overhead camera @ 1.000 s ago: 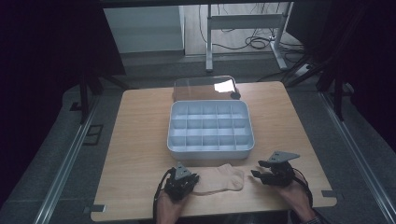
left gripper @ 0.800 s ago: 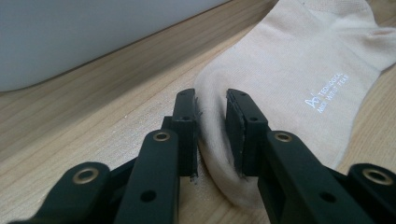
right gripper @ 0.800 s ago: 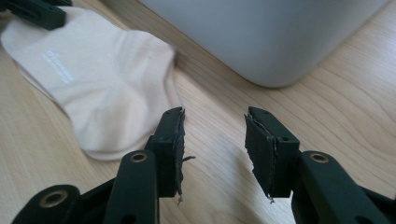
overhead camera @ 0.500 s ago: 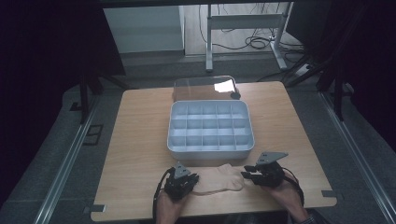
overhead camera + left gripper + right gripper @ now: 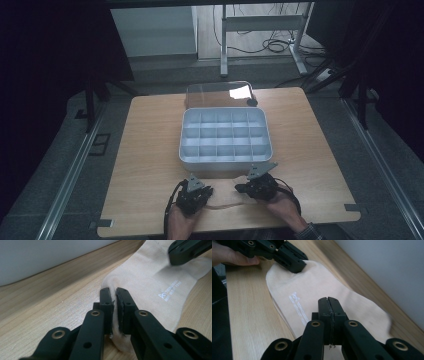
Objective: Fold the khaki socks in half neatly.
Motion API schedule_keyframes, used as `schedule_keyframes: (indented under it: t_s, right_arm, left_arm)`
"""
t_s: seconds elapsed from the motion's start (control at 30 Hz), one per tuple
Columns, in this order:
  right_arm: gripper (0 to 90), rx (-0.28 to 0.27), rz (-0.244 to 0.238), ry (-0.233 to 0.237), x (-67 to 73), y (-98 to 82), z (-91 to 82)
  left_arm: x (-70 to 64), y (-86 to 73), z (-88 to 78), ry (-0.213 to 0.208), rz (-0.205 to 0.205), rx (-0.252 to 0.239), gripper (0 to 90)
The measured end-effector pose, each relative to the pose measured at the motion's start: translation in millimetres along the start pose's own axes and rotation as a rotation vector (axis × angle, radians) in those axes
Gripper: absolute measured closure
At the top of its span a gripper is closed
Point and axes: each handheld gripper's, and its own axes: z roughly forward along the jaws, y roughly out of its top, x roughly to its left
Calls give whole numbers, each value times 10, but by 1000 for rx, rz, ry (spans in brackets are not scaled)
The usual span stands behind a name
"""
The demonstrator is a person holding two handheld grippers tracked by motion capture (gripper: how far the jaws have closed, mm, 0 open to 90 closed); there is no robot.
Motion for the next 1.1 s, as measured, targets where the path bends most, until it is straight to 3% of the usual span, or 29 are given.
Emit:
schedule_keyframes:
  t_s: [0.2, 0.3, 0.37, 0.5, 0.57, 0.6, 0.63, 0.67, 0.7, 0.87, 1.1]
  right_arm:
    - [895, 18, -12, 3, 24, 19, 145]
    - [896, 16, -7, 5, 15, -13, 173]
    - [896, 12, 4, 11, 3, -22, 172]
    - [896, 2, 10, 21, -13, -40, 171]
    - [896, 0, 13, 25, -18, -44, 171]
    - [896, 0, 8, 21, -17, -45, 170]
    - [897, 1, 4, 16, -3, -45, 169]
    - [897, 1, 4, 16, -3, -45, 169]
    - [897, 0, -3, 15, -2, -47, 168]
    - [897, -4, -10, 16, -6, -55, 167]
    - [898, -4, -14, 9, 7, -52, 171]
  left_arm:
    - [-6, 1, 0, 11, 5, 0, 820]
    - [-18, 4, -2, 61, 15, 0, 706]
    - [-3, 8, -10, 45, -2, 4, 621]
    - [-43, 4, 6, 34, 1, -2, 556]
    - [-79, 10, 18, 39, 14, 1, 573]
    - [-87, 11, 18, 34, 10, 2, 615]
    - [-91, 12, 16, 33, 5, 5, 713]
    - [-91, 14, 15, 25, 1, 8, 713]
    - [-83, 13, 15, 11, -8, 8, 795]
    - [-66, 12, 11, -10, -30, 7, 842]
    - [21, 101, -91, -64, -87, -48, 845]
